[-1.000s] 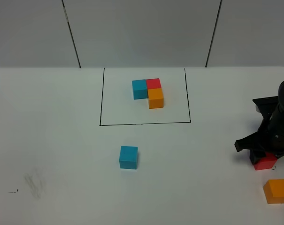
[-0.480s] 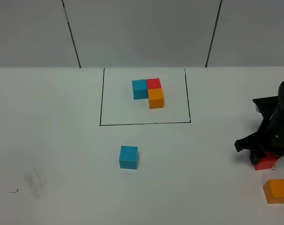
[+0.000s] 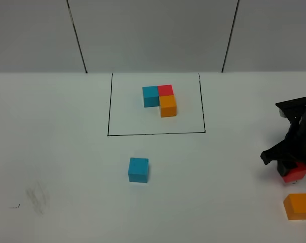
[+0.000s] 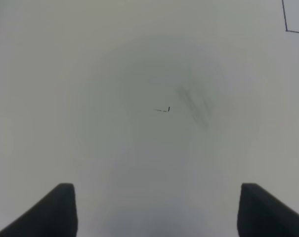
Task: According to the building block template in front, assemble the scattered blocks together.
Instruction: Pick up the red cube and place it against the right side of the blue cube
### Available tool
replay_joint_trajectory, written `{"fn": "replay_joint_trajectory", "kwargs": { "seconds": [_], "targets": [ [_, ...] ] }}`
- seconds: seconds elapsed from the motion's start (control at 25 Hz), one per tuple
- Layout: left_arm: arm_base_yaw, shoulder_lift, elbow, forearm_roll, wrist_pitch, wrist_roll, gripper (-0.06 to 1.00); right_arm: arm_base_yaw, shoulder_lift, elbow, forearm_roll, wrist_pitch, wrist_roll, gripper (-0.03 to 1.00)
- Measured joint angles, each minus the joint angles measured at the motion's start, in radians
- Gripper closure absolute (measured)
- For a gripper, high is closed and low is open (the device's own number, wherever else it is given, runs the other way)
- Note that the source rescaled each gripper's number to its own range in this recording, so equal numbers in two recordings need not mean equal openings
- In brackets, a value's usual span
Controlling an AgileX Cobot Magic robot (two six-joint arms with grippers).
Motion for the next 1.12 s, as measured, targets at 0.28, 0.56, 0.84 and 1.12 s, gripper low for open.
{"fn": "replay_joint_trajectory", "kwargs": {
  "seconds": [0.28, 0.56, 0.84, 1.12],
  "targets": [
    [0.0, 0.0, 0.0, 0.0, 0.0, 0.0, 0.33, 0.137, -0.09, -0.065, -0.027, 0.115, -0.154, 0.96],
    [0.0, 0.0, 0.0, 0.0, 0.0, 0.0, 0.33, 0.252, -0.09, -0.219, -0.014, 0.266, -0.338, 0.96],
    [0.0, 0.0, 0.0, 0.0, 0.0, 0.0, 0.33, 0.3, -0.09, -0.318, 0.04, 0.341, -0.598, 0.96],
    [0.0, 0.0, 0.0, 0.0, 0.0, 0.0, 0.33, 0.379, -0.09, -0.33, 0.065, 0.346, -0.806, 0.96]
  ]
}}
